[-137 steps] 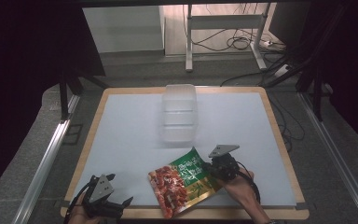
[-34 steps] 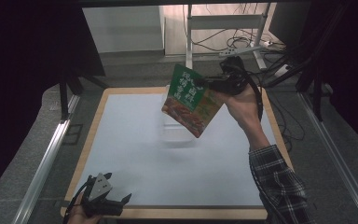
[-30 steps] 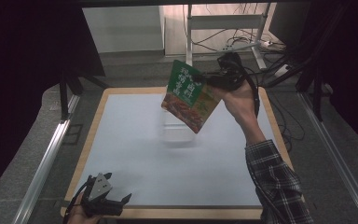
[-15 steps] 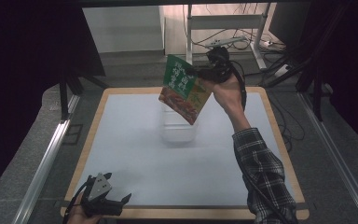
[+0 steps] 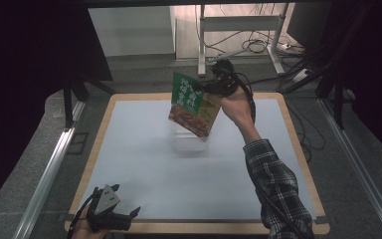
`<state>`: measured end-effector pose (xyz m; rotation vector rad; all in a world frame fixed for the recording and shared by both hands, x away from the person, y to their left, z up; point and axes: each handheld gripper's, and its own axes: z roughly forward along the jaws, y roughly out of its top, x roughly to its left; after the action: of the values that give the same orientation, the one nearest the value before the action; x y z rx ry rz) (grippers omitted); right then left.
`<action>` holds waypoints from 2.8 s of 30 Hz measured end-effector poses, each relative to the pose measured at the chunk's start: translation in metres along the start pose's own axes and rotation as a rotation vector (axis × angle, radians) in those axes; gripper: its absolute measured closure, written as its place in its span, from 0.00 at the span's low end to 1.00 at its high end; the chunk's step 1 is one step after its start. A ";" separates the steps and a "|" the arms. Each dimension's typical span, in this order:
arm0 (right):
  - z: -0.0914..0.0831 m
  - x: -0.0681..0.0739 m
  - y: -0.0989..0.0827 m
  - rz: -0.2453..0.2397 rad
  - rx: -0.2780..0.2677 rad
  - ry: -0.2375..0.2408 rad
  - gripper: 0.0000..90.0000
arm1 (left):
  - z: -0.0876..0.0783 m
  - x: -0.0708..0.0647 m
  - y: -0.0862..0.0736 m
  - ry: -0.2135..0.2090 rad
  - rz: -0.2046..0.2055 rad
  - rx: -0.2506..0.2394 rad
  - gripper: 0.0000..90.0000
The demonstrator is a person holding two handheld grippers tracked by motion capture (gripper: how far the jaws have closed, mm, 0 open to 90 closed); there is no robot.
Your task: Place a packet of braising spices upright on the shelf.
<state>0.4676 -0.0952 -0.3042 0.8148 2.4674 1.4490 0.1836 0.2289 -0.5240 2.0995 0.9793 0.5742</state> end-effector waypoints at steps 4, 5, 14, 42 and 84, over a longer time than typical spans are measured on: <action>0.012 0.000 -0.006 -0.005 0.049 -0.010 0.99 | 0.000 0.001 0.000 0.000 0.000 0.004 0.02; 0.015 -0.001 -0.007 -0.007 0.058 -0.010 0.99 | 0.000 0.001 0.000 0.000 0.000 0.004 0.02; 0.026 -0.005 -0.013 -0.007 0.086 -0.021 0.98 | 0.000 0.000 0.000 0.000 0.000 0.005 0.02; 0.047 -0.001 -0.024 -0.069 0.114 -0.095 0.87 | 0.001 -0.002 0.000 0.009 0.023 0.014 0.02; 0.015 -0.001 -0.035 -0.084 0.053 -0.155 0.11 | 0.001 -0.004 0.001 0.013 0.036 0.019 0.03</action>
<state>0.4612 -0.0978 -0.3420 0.7908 2.4024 1.2475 0.1825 0.2247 -0.5246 2.1364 0.9590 0.5992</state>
